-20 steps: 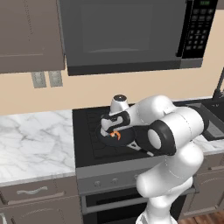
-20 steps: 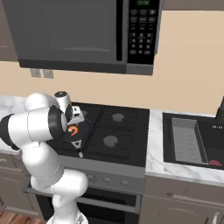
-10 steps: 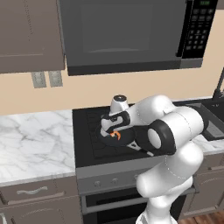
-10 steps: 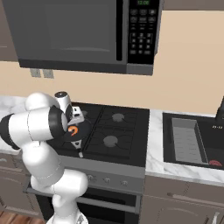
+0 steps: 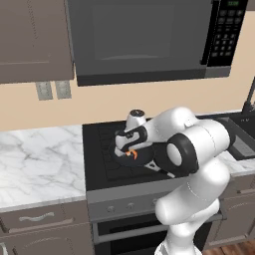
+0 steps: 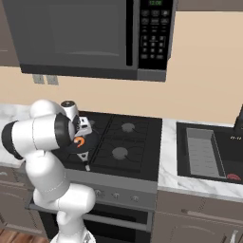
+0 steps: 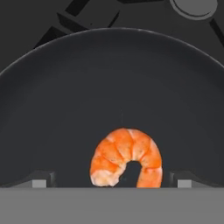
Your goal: Place the shrimp on the plate and place the lemon on the same plate.
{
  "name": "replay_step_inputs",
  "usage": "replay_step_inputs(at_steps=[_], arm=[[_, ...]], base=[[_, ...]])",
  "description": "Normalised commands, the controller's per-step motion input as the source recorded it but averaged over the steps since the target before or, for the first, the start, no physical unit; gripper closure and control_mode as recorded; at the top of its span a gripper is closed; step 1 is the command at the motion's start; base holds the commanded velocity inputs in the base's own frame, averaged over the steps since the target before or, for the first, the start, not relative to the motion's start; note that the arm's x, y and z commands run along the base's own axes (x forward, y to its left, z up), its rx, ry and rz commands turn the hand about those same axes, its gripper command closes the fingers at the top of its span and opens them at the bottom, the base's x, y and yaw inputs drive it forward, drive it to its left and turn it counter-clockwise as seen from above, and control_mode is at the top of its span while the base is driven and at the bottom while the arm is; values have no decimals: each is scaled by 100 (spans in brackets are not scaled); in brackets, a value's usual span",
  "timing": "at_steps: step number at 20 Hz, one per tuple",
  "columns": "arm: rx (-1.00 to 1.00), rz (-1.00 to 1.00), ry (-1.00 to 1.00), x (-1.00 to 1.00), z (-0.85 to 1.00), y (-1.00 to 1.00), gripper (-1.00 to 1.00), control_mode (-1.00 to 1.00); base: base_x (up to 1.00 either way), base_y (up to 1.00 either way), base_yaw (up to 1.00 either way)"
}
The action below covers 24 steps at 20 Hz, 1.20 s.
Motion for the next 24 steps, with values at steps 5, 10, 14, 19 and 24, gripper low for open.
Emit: replay_step_inputs(at_steps=[5, 10, 14, 19, 24], arm=[[4, 0, 4, 4, -10, -5, -100, -100], [3, 0, 2, 6, -7, -3, -100, -100], [2, 0, 0, 9, -5, -1, -100, -100], [1, 0, 0, 10, -4, 0, -100, -100], [0, 0, 1, 11, -7, 0, -100, -100]], base=[[0, 0, 0], [0, 0, 0], [0, 0, 0], [0, 0, 0], [0, 0, 0]])
